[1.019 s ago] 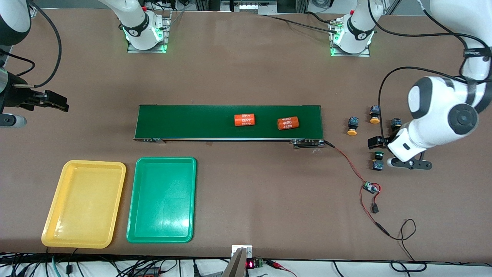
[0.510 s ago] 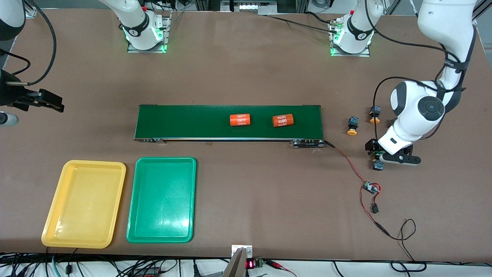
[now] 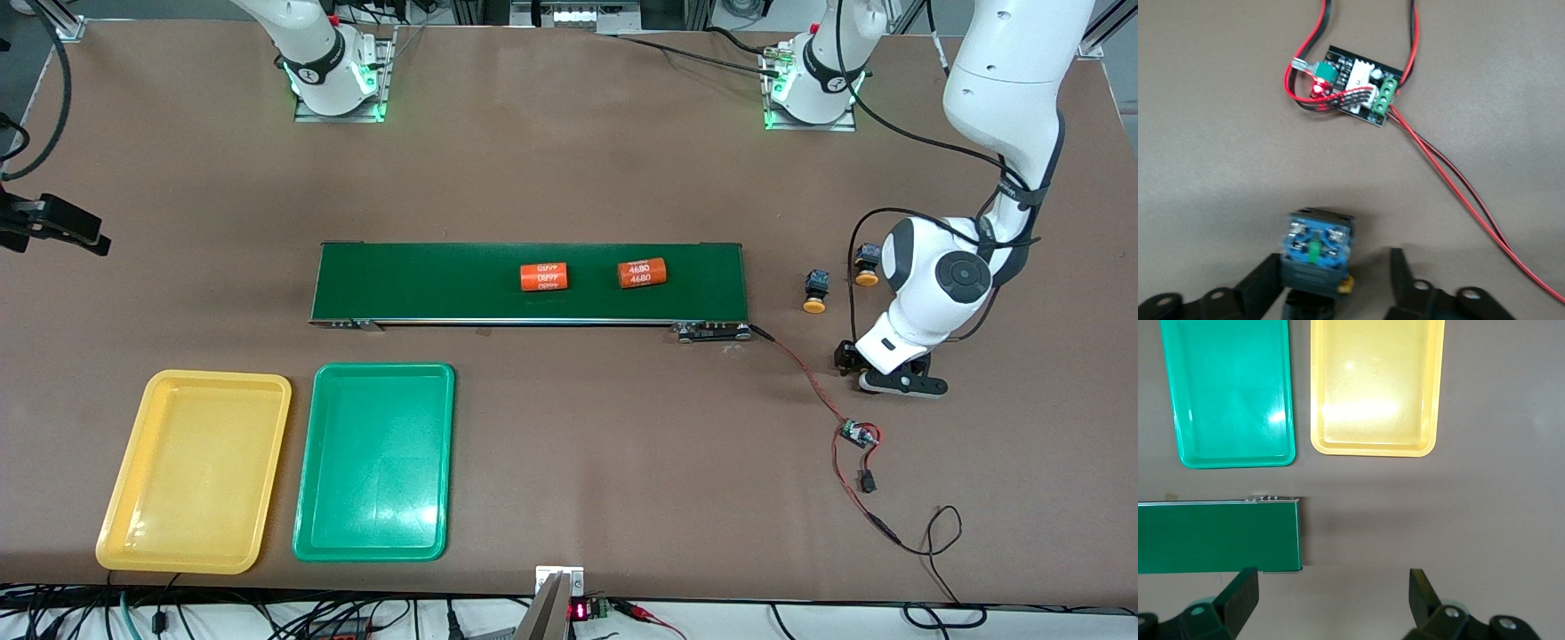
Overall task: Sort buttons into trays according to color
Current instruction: 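Place the green button on the conveyor belt with the left gripper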
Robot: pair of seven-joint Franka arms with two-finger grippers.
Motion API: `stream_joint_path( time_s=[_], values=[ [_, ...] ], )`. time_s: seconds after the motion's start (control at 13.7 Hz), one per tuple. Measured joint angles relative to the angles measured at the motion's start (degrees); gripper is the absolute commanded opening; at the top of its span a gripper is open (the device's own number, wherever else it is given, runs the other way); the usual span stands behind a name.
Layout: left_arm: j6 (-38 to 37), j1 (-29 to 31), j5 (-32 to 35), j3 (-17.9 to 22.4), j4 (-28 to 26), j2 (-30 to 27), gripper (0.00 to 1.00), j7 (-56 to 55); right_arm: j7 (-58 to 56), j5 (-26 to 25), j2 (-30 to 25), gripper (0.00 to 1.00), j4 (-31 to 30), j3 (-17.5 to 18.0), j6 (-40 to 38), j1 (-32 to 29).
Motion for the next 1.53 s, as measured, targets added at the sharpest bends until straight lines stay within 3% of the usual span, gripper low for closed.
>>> stream_joint_path(
  time_s=[0.36,0.51,0.8,0.95,1.16,1.31,1.38,1.53],
  values=[
    [-1.4,-0.1,0.0,0.0,2.0,-0.5,0.13,0.0,-0.2,0.0,-0.1,1.0,-0.1,1.2,0.1,0.2],
    [-10.1,-0.3,0.0,-1.7,4.8,-2.4,0.16,0.0,-0.2,0.1,-0.1,1.0,-0.4,1.2,0.1,0.2],
    [-32.2,-1.2,-0.1,-11.7,10.3,-6.8,0.21,-8.0,-0.2,0.2,0.0,1.0,-0.9,1.2,0.0,0.2],
    [-36.9,-1.8,-0.1,-17.7,10.5,-7.4,0.2,-17.5,-0.2,0.2,-0.1,1.0,-0.9,1.2,0.0,0.2],
    [-38.0,-2.7,-0.1,-25.4,10.1,-7.3,0.22,-32.5,-0.2,0.2,-0.8,1.0,-1.0,1.4,-0.2,0.2],
    [-37.8,-3.4,-0.1,-27.1,9.7,-7.1,0.61,-36.0,-0.2,0.2,-1.3,1.0,-1.2,1.6,0.0,0.3],
    [-37.1,-3.6,-0.1,-27.3,9.1,-7.0,0.97,-36.2,-0.2,0.2,-1.3,1.0,-1.3,1.6,0.5,0.3],
    [-35.4,-3.5,-0.1,-27.3,7.7,-6.5,1.0,-36.4,-0.2,0.2,-1.2,1.0,-1.8,1.6,0.9,0.3]
  ],
)
